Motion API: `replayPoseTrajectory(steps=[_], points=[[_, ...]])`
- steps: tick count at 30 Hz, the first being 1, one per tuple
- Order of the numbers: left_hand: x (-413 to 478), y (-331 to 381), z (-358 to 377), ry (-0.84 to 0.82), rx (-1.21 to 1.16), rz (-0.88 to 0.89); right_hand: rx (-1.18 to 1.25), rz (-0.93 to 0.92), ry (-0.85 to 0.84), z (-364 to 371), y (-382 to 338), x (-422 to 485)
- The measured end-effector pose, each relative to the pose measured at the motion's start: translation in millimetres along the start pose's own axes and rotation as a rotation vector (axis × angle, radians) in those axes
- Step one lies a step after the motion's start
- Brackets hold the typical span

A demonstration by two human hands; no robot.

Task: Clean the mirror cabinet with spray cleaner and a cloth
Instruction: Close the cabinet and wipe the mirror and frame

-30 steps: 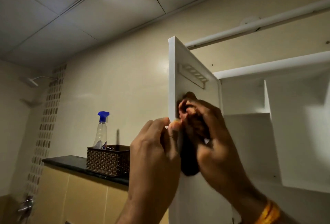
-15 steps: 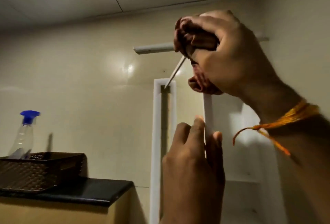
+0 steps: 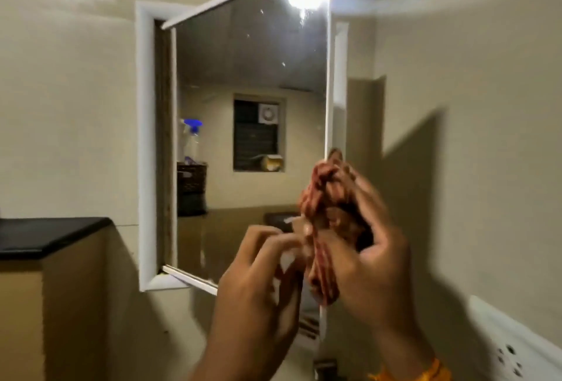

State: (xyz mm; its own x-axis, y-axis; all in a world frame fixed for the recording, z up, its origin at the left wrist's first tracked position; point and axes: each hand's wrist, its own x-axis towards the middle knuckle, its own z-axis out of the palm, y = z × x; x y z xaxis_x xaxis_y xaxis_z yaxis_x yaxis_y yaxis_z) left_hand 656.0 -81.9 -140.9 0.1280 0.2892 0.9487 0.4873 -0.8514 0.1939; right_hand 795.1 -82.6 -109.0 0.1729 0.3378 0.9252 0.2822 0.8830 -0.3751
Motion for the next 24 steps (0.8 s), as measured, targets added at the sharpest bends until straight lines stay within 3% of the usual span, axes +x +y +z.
replayPoseTrajectory(steps=[7,14,24], points=[[-54,-36,58,-0.253,0.144,-0.108,0.059,0.243,-0.006,-21,69,-89],[-50,-59,95,-0.275,0.251,-0.085,0.164,0.793,0.111,-35,109,-110],[-27,-88,140,-0.355,0.414,-0.167,-0.049,0.746,0.16,-34,138,-93]])
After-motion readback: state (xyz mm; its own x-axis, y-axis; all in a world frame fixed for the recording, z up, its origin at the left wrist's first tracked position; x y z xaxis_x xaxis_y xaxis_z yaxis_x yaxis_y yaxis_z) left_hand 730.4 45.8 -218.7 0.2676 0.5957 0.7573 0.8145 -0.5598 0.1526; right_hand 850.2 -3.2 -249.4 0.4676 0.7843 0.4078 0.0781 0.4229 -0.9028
